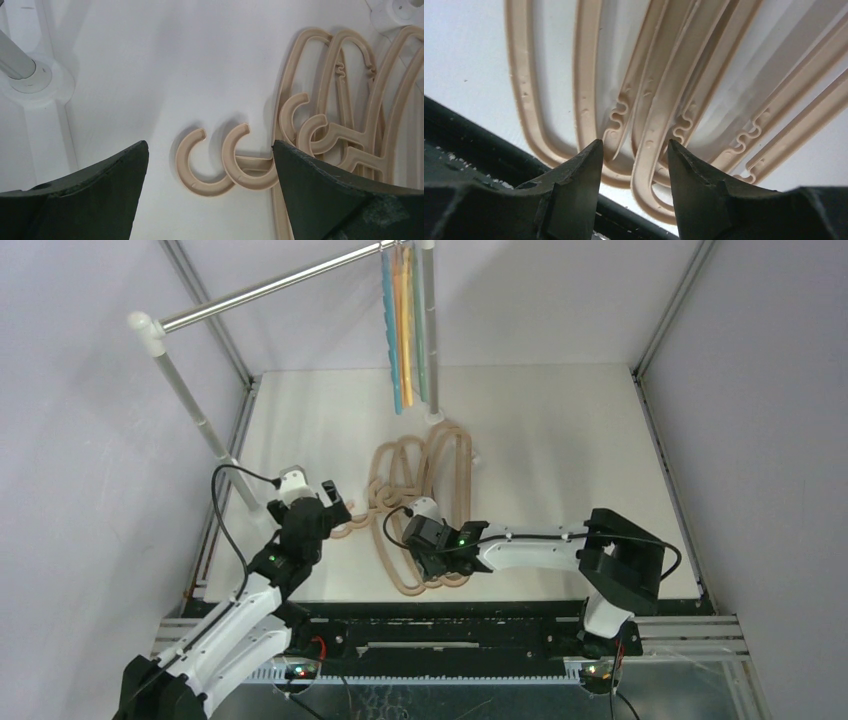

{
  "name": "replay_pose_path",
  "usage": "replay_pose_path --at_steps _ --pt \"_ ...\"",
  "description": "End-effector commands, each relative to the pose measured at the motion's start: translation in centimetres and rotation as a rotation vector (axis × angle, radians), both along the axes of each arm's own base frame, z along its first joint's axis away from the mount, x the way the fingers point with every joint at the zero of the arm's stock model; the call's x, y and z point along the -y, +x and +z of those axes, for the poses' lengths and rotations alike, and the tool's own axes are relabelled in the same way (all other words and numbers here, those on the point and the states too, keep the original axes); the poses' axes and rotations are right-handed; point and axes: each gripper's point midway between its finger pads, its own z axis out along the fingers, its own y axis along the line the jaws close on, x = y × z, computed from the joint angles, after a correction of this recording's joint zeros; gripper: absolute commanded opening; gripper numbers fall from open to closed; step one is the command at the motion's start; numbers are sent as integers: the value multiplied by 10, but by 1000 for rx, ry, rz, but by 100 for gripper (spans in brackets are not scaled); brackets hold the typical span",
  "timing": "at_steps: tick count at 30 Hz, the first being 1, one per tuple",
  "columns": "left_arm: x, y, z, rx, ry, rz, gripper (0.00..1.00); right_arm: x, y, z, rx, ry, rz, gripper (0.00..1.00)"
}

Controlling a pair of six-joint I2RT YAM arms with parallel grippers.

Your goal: Organize the hangers

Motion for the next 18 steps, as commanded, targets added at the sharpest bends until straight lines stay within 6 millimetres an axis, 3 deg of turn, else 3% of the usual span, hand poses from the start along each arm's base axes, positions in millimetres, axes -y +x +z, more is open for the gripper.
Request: replay_pose_path --at_steps 1,9,11,13,18 --pt "0 2 15 39 -19 14 100 -14 14 7 24 48 -37 56" --pt "-1 1 14 36 -16 15 100 -4 12 7 64 -8 -34 37" --pt "-1 1 14 36 -16 16 100 -3 11 11 82 -14 -32 23" --pt "-2 1 15 39 -15 18 99 0 8 16 99 -22 -32 15" --pt "-5 0 19 50 -14 30 99 7 5 36 134 -15 -33 12"
